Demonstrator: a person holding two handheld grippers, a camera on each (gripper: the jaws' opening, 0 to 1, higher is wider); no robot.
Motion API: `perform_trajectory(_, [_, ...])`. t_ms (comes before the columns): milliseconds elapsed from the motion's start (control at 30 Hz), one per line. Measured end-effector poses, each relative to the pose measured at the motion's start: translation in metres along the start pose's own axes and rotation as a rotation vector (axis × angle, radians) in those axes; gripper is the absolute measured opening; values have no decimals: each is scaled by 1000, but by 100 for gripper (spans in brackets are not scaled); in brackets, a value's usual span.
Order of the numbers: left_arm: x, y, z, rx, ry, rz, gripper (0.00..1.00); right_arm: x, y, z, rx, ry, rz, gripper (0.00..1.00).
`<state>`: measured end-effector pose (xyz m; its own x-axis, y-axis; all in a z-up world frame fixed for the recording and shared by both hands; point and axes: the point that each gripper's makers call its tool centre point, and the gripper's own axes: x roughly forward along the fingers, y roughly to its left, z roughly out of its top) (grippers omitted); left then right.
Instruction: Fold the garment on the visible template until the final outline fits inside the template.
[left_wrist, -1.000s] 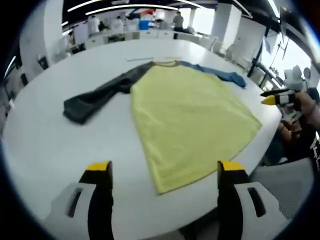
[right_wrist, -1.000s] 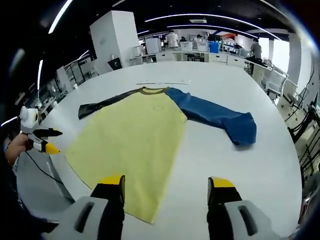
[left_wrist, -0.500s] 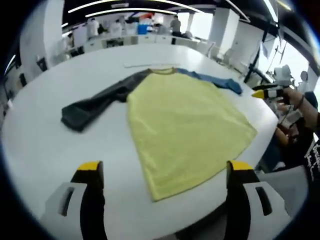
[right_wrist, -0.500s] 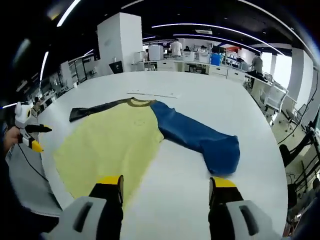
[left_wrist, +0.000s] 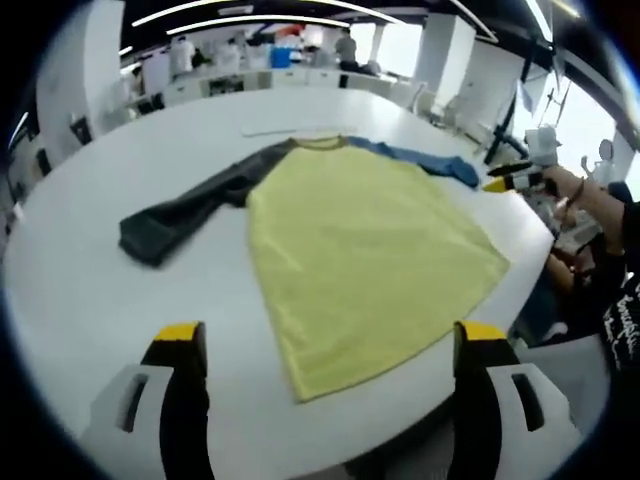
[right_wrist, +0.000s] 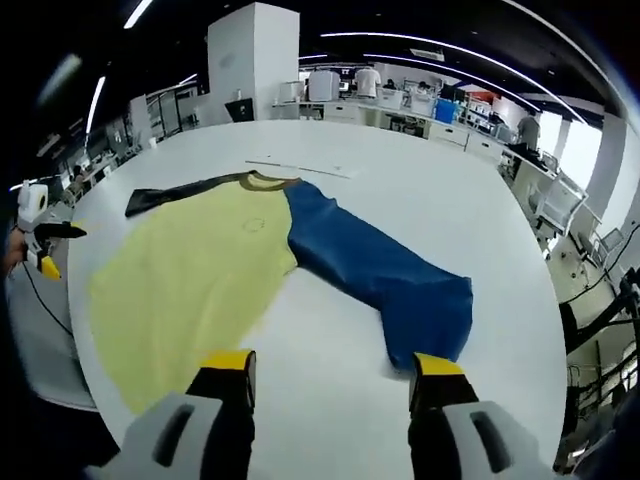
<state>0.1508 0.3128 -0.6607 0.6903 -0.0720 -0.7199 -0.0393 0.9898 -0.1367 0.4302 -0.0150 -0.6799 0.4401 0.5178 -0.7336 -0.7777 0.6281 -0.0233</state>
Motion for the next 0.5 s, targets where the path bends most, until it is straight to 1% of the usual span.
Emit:
perform_trajectory(100, [0, 0, 1, -9, -8, 6, 99, 9, -8, 0, 4, 8, -2, 54])
perform_trajectory(133, [0, 0, 0, -13, -8, 8, 99, 11, -10, -1, 1, 16, -2, 53])
perform_trajectory(200, [-1, 1, -1, -20, -3, 10, 98, 16, -15, 0, -16, 13, -9, 50])
perform_trajectory(267, [-2, 2, -2, -22, 0, 14, 98, 20, -20, 0, -9, 19, -9, 47])
perform_trajectory(400, [-4, 3, -3, -46, -8, 19, 98, 25, -26, -1, 5, 31, -14, 43])
perform_trajectory(500, [-5, 2, -5, -47, -5, 21, 98, 29, -27, -2, 7, 39, -8, 41])
